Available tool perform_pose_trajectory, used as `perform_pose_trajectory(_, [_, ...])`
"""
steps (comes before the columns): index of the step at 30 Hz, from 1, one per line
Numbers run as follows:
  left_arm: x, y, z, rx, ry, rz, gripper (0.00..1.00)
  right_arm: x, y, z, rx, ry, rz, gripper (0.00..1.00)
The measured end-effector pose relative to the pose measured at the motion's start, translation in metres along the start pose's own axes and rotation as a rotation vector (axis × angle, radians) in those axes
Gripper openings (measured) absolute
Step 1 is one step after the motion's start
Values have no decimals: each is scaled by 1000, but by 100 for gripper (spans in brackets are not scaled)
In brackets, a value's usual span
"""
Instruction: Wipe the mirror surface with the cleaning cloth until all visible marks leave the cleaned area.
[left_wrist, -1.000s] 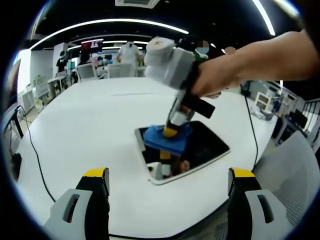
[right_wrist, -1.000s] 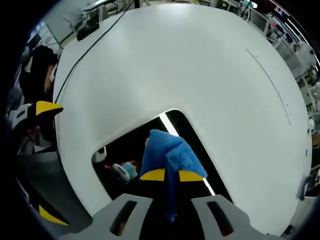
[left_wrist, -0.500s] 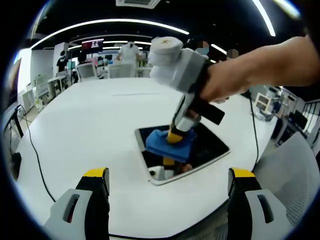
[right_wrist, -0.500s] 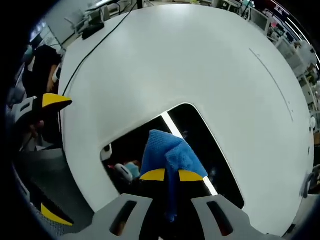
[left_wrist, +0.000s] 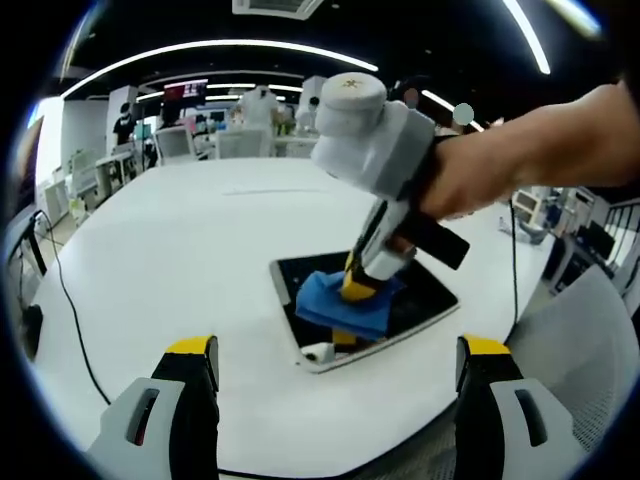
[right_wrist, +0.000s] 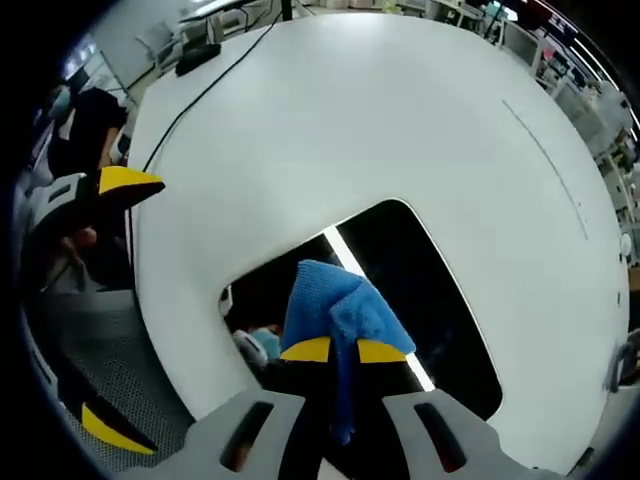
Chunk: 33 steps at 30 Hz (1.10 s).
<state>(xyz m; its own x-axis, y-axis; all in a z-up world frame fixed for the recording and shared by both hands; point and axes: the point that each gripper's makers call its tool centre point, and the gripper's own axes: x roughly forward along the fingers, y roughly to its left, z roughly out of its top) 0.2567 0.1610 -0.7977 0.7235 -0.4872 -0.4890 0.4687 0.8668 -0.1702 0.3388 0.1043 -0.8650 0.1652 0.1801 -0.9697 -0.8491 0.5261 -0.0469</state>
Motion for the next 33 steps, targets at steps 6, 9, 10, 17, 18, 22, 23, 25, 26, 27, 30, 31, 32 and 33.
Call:
perform_pose_trajectory(6, [0,-1,1,8,0,-2,99,-3,9,-5,-4,-2,7,2])
perform_pose_trajectory(9, [0,-1,1,5,0,-4,99,-6,15,-9,-8,-4,7,2])
perform_pose_trajectory(10, [0,-1,1,6,1,-5,99,-8,16,-10,-5,-5,4,2])
perform_pose_trajectory(17, [0,-2,1,2,1,-9,99,-14,25,-15,-13,-5,-1,2])
perform_pose_trajectory(18, [0,-2,1,1,-1,-9,99,-15,27,-16,-13,-3,-1,2])
perform_pose_trajectory(22, [1,-2,1,15,2,-11,99,-18,34,-18,-23,2,-2,2])
perform_pose_trajectory(23, [1,-2,1,13,-1,-14,99,-19,35,-19,-27,1,-6,2])
perform_pose_trajectory(25, [1,-2,1,8,-1,-13,99,-19,36,-19,-22,0,-2,2])
perform_pose_trajectory(26, [1,-2,1,8,-2,-14,99,-20,38,-20,-17,0,1,2])
perform_pose_trajectory(27, [1,-3,1,7,-3,-16,99,-20,39,-21,-19,0,1,2])
perform_pose_trajectory(30, [1,-4,1,8,0,-18,99,-20,42,-22,-22,1,8,2])
perform_pose_trajectory(31, [0,-4,1,9,1,-19,99,-20,43,-22,-23,1,8,2])
perform_pose_trajectory(32, [0,-4,1,9,2,-20,99,-20,43,-22,-26,0,7,2])
perform_pose_trajectory(33, [0,-4,1,8,2,-20,99,-20,43,-22,-27,-1,6,2])
